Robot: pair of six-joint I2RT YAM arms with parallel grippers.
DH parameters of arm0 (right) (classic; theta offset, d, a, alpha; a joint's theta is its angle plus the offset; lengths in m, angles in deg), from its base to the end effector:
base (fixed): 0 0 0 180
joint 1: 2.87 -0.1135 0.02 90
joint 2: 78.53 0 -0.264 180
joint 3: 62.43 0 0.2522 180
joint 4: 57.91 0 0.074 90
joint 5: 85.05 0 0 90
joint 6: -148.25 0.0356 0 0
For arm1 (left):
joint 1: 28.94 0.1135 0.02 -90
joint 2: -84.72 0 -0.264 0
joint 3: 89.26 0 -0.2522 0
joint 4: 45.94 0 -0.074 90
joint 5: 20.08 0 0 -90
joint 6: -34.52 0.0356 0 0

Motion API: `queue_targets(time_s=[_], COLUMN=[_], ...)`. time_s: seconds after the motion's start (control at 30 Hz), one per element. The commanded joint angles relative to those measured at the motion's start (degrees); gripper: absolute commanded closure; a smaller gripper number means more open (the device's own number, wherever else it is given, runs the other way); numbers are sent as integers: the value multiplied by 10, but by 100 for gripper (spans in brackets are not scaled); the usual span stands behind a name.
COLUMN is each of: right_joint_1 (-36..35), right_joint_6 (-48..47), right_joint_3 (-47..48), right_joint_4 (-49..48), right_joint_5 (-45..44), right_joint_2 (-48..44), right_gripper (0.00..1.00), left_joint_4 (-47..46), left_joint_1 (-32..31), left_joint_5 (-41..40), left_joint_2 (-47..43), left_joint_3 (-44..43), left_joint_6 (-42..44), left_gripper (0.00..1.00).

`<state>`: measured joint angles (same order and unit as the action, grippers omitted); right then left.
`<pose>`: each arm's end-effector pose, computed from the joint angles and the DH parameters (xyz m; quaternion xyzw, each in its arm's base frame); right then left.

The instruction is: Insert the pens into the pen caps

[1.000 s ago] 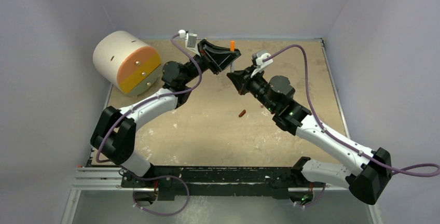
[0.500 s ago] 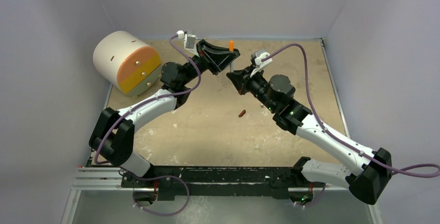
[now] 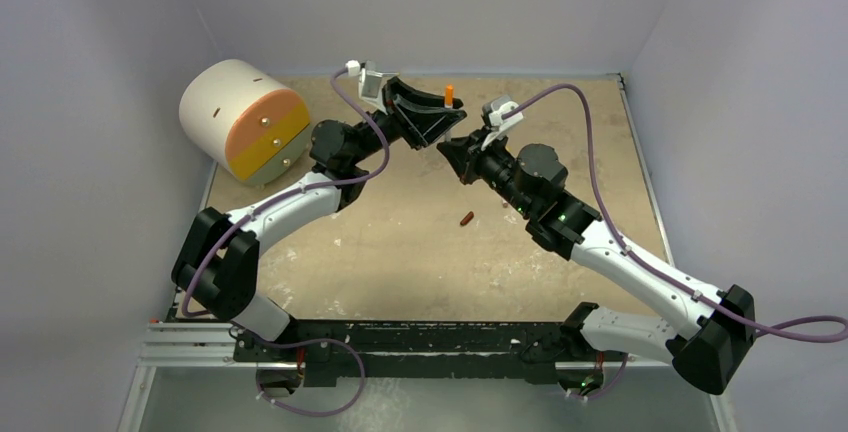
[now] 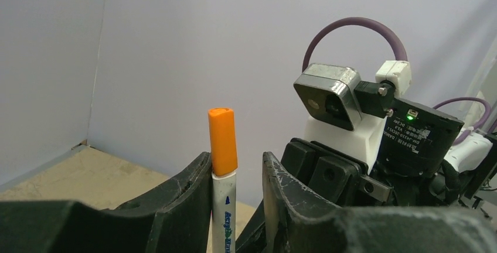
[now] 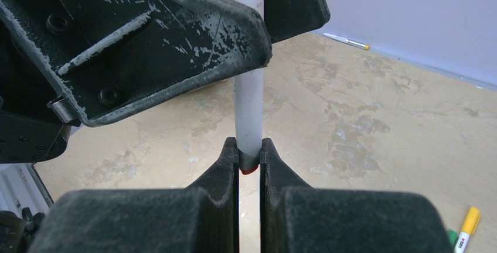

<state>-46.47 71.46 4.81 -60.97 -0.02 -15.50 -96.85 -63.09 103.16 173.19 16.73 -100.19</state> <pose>0.1907 0.1773 0.3812 -0.1416 0.6457 0.3315 0.6732 0.2709 -0.2074 0.3761 0.2145 0.4533 -0.6429 0.5789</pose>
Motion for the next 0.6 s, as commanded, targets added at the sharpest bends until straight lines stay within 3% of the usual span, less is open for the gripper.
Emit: queue_targets(time_s=[0.0, 0.2, 0.43, 0.57], right_joint_1=[7, 8, 9, 9], right_joint_6=[-6, -10, -10, -10], right_joint_3=[39, 39, 33, 28], right_joint_4=[-37, -35, -36, -37], right_joint_5=[-21, -21, -17, -7], right_joint_2=[-12, -28, -51, -58], right_gripper=[100, 100, 100, 100], left_joint_4=[-16, 18, 26, 26], left_joint_1=[-11, -11, -10, -10], left_joint_5=[64, 83, 81, 73], left_joint_2=[-28, -36, -37, -35], left_joint_3=[-6, -2, 2, 0], left_joint_6=[18, 57, 66, 66], left_gripper=[66, 57, 58, 64])
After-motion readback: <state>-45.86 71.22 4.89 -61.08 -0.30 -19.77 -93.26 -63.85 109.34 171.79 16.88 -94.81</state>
